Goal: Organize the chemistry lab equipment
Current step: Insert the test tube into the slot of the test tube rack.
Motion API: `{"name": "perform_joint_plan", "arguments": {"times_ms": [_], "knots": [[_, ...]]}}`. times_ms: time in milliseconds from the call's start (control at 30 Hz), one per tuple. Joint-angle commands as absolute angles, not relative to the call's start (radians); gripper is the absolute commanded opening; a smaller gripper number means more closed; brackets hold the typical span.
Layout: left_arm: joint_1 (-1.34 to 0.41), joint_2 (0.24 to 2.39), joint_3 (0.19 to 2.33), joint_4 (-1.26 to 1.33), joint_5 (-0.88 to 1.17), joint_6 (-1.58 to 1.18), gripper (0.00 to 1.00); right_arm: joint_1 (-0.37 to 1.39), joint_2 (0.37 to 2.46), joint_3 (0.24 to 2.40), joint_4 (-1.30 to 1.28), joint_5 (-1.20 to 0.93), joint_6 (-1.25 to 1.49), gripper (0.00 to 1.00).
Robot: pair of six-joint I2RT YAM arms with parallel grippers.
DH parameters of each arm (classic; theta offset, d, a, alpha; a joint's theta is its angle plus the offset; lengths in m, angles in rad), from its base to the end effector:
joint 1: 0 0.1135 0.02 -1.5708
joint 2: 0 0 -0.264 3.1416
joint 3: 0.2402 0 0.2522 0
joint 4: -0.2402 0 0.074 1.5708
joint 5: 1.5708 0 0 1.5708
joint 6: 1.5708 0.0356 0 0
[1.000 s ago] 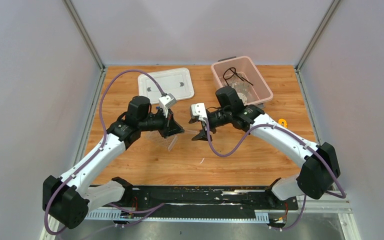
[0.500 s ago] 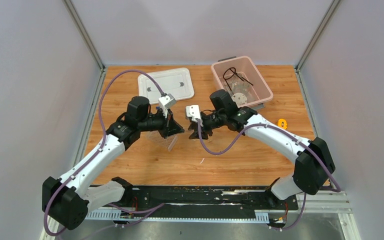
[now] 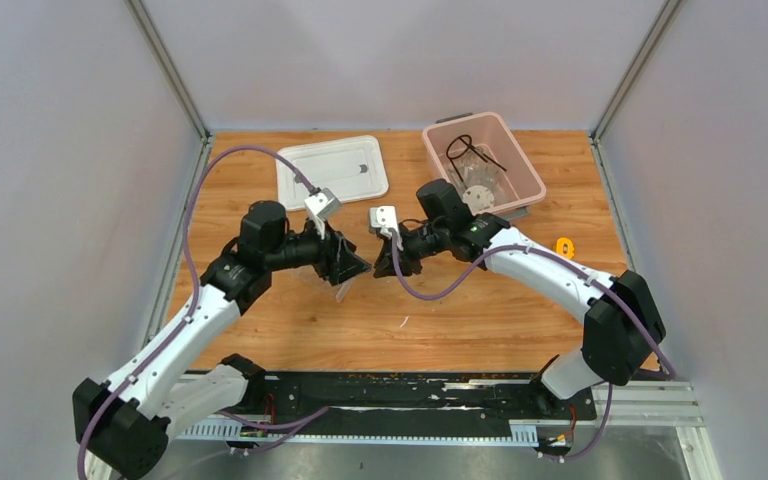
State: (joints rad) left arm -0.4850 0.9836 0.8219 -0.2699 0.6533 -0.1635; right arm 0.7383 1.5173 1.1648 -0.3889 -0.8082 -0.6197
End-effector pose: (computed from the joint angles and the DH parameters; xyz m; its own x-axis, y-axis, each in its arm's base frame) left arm 0.1828 -0.1208 0.3103 -0.5049 0.1200 -0.8548 0.7869 0.4709 -0.3987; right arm 0.2262 0.2406 0.2823 0.0925 -0.4583 -0.8840 -0.9896 -0.1402 -0.0309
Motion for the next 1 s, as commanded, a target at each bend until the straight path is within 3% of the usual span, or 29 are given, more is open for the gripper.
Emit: {"name": "perform_joint_plan", "arguments": {"times_ms": [0,67,100,333,533,833,967], "knots": [[-0.489,0.846,0.751,-0.044,0.579,-0.347,0.82,0.739,1.506,1.168,-0.284,-0.931,-0.465,0.00],[-0.488,0.770,0.674,0.057,0.522,-0.422,0.97,0.735,1.506,1.149,-0.228,-0.998,-0.369,0.00],[-0.488,0.735,0.635,0.103,0.492,-0.472,0.99,0.730,1.505,1.132,-0.175,-1.026,-0.300,0.00],[-0.487,0.581,0.371,0.473,0.372,-0.909,1.00,0.701,1.526,0.988,0.370,-1.183,0.233,0.00],[-0.488,0.563,0.255,0.667,0.289,-1.028,0.85,0.701,1.559,0.963,0.473,-1.159,0.406,0.00],[-0.495,0.675,0.293,0.695,0.368,-0.998,0.55,0.701,1.584,1.006,0.348,-1.146,0.346,0.00],[-0.499,0.683,0.313,0.638,0.387,-0.953,0.52,0.701,1.580,1.009,0.339,-1.146,0.336,0.00]]}}
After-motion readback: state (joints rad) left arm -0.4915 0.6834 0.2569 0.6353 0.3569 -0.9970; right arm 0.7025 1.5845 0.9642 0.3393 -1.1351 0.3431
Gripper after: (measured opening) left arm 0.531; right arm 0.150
